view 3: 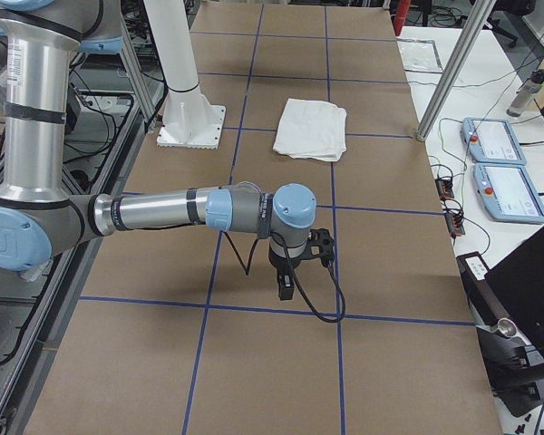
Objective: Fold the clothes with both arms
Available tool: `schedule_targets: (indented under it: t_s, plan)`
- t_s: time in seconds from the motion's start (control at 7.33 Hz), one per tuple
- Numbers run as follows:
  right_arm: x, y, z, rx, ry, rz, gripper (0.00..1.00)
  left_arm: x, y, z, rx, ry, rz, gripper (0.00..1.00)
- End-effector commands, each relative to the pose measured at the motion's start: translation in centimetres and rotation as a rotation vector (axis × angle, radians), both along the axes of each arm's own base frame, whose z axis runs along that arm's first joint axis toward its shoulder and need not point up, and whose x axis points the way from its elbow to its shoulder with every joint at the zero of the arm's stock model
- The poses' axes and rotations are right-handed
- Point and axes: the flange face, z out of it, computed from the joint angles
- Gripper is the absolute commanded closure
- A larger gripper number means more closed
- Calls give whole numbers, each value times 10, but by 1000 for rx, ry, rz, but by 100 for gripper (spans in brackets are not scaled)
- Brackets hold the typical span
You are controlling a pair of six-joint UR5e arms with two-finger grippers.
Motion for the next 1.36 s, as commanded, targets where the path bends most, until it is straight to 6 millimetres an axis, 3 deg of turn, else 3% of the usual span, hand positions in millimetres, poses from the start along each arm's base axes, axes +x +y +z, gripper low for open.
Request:
schedule_targets:
  t_s: [0.0, 1.23]
  plan:
    - [0, 1, 0, 0, 0, 0, 0, 0, 0, 0, 0, 0, 0, 0]
    - [0, 1, 1, -19, 1, 17, 0, 0, 1, 1, -2, -1, 0, 0]
